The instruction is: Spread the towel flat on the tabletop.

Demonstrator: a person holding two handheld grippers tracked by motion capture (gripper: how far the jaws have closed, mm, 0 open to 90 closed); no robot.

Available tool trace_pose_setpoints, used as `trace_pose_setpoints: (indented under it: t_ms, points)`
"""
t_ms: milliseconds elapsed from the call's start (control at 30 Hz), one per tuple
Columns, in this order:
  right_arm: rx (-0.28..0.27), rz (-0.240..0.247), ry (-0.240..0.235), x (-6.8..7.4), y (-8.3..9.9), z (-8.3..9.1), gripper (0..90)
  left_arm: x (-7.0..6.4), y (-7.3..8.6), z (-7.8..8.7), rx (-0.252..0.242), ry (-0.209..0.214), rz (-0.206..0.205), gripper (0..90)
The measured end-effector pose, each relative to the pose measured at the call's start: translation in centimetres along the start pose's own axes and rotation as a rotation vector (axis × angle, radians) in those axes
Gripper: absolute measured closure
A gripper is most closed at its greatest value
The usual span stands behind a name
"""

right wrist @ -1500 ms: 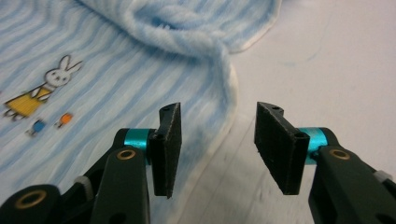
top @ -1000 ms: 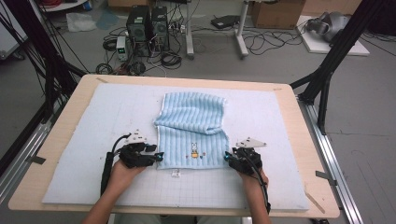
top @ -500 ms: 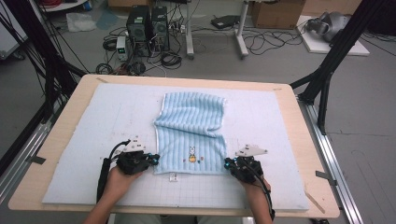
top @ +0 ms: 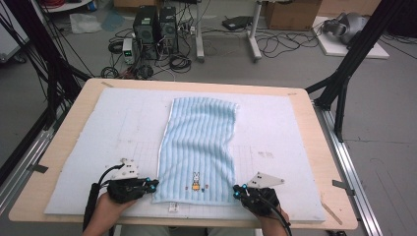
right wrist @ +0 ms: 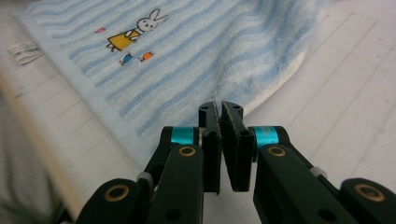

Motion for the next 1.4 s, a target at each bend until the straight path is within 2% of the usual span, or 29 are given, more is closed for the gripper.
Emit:
trace_pose_setpoints:
  t_ms: [100, 167, 200, 233, 267, 333, 400, 467, 533, 600, 667, 800, 833, 867, 900, 933, 1000, 1067, 1133, 1300, 1400]
  points:
    - [0.013, 0.016, -0.025, 1.2, 0.3, 0.8, 86.2, -0.6, 0.4, 0.8, -0.014, 0.046, 0.014, 87.2]
    - [0.010, 0.017, -0.044, 1.7, 0.3, 1.3, 84.3, -0.8, 0.4, 1.3, -0.038, 0.052, 0.016, 85.6]
    - [-0.002, 0.017, -0.044, 1.8, 0.1, 1.5, 79.7, -0.6, 0.3, 1.4, -0.053, 0.033, 0.023, 79.6]
    - [-0.018, 0.005, -0.037, 1.7, -0.1, 1.5, 75.8, -0.4, 0.1, 1.5, -0.069, 0.008, 0.040, 68.5]
    - [-0.036, -0.008, -0.025, 1.5, -0.3, 1.5, 70.9, -0.1, -0.2, 1.5, -0.089, -0.009, 0.051, 61.6]
    - [-0.060, -0.030, 0.015, 0.6, -0.8, 1.0, 68.3, 0.5, -0.6, 1.3, -0.121, -0.053, 0.067, 52.7]
    - [-0.083, -0.057, 0.067, -0.5, -1.3, 0.2, 65.7, 1.3, -1.2, 1.0, -0.143, -0.082, 0.092, 48.6]
    - [-0.090, -0.086, 0.109, -1.6, -1.9, -0.7, 62.4, 2.2, -1.7, 0.5, -0.147, -0.108, 0.108, 48.6]
    - [-0.088, -0.117, 0.141, -2.6, -2.5, -1.8, 62.2, 3.2, -2.2, -0.2, -0.140, -0.122, 0.140, 48.7]
    - [-0.078, -0.134, 0.178, -3.6, -3.0, -2.9, 61.3, 4.0, -2.7, -1.1, -0.126, -0.139, 0.153, 49.3]
    - [-0.063, -0.158, 0.197, -4.3, -3.4, -3.8, 61.1, 4.5, -3.0, -2.1, -0.089, -0.144, 0.167, 50.6]
    - [0.024, -0.162, 0.208, -4.9, -3.3, -5.9, 63.9, 3.9, -3.0, -3.8, -0.038, -0.116, 0.164, 57.4]
    - [0.018, -0.154, 0.218, -4.8, -3.2, -6.0, 66.7, 3.6, -2.9, -4.2, -0.023, -0.112, 0.146, 60.4]
    - [0.017, -0.157, 0.219, -4.8, -3.2, -6.0, 70.7, 3.3, -2.8, -4.2, -0.025, -0.135, 0.116, 62.9]
    - [0.013, -0.164, 0.208, -4.8, -3.1, -5.9, 79.9, 3.2, -2.8, -4.2, -0.017, -0.130, 0.107, 69.3]
    - [0.016, -0.168, 0.186, -4.8, -3.1, -5.8, 84.1, 3.1, -2.8, -4.2, -0.008, -0.118, 0.117, 78.2]
    - [0.017, -0.155, 0.170, -4.8, -3.0, -5.7, 86.8, 2.9, -2.7, -4.0, 0.002, -0.113, 0.148, 85.3]
    - [0.025, -0.146, 0.162, -4.7, -2.9, -5.4, 87.2, 2.7, -2.6, -3.6, 0.013, -0.093, 0.154, 86.5]
    - [0.025, -0.139, 0.145, -4.5, -2.7, -4.9, 87.3, 2.2, -2.3, -3.1, 0.002, -0.067, 0.161, 86.6]
    - [0.013, -0.139, 0.120, -3.7, -2.0, -3.0, 87.3, 0.9, -1.6, -2.0, -0.005, 0.002, 0.168, 86.5]
    - [0.009, -0.141, 0.105, -3.4, -1.8, -1.9, 87.2, 0.3, -1.3, -1.6, 0.007, 0.047, 0.173, 86.5]
Point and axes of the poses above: each handheld gripper's, and its own axes: z roughly backward along the jaws, y roughly out of its underside, x roughly to its left, the point moved 2 cm from there along -z, roughly forward along the jaws, and after that the axes turned 8 degrees about -x, right-handed, at the moved point
